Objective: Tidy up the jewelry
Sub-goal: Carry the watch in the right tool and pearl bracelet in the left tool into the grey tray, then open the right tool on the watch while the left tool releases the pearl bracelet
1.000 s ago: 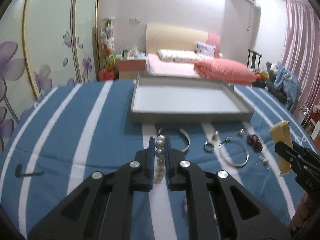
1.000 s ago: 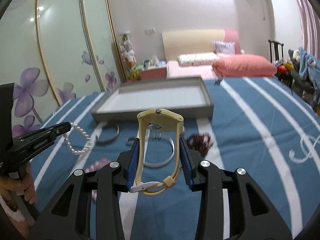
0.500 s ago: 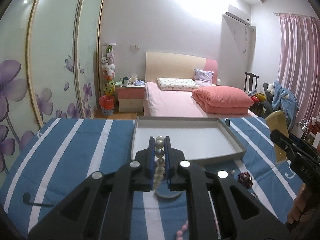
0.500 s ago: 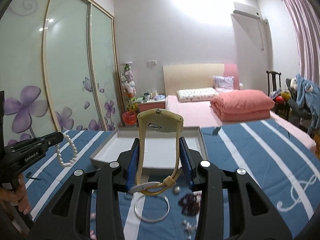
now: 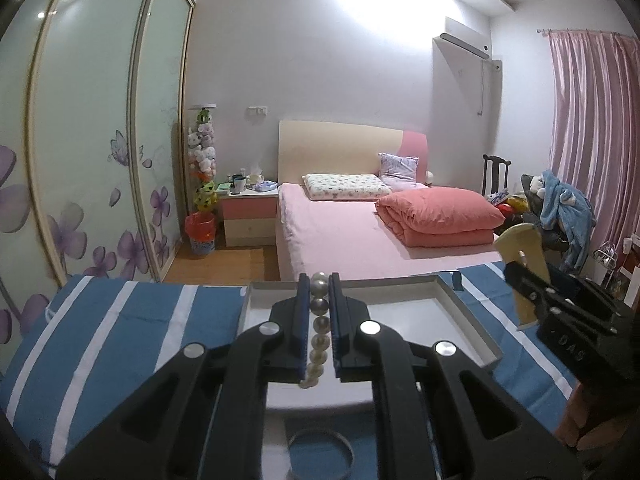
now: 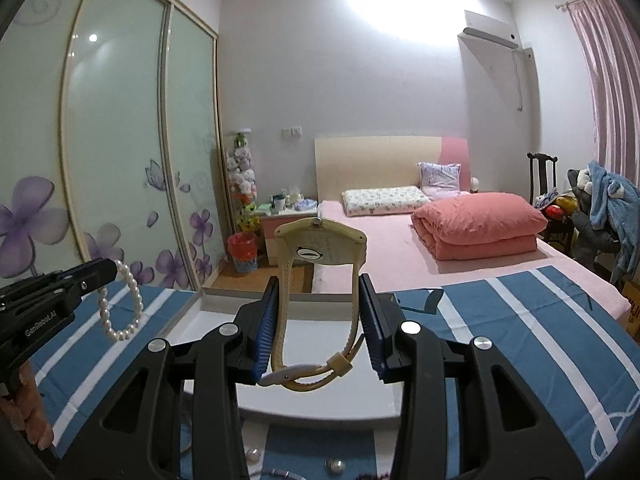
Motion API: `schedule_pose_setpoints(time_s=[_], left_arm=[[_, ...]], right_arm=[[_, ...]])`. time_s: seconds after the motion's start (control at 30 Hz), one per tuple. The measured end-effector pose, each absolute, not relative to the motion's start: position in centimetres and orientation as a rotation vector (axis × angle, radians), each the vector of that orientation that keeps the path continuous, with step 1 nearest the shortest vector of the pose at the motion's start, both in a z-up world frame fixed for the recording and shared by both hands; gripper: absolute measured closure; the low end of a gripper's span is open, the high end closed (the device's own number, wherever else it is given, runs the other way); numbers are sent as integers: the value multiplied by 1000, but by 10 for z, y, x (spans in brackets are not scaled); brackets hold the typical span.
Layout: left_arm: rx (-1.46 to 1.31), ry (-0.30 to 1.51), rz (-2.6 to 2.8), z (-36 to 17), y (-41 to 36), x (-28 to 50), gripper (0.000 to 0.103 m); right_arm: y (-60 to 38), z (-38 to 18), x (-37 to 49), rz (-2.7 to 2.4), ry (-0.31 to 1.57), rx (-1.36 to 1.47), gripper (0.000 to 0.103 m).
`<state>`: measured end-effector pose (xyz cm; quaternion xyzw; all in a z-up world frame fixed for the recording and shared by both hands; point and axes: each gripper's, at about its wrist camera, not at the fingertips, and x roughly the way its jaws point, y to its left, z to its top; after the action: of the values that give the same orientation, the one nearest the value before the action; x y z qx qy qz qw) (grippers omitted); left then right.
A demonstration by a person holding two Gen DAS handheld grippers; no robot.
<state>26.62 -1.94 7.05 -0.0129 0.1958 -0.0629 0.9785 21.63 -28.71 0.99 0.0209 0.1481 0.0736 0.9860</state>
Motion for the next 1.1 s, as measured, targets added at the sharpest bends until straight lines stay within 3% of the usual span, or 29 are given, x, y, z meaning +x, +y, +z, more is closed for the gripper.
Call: schedule_pose_setpoints(time_s=[0.67, 0.93, 1.1], left_arm=[[-48, 597, -127, -11, -22, 356, 93], [-49, 633, -118, -24, -22, 367, 92], [-57, 642, -104, -24, -19, 368, 78]], right_arm=[[-273, -65, 301, 122, 709, 27, 63], [-272, -73, 306, 107, 767, 28, 58], [-273, -67, 306, 113, 739, 34, 46]])
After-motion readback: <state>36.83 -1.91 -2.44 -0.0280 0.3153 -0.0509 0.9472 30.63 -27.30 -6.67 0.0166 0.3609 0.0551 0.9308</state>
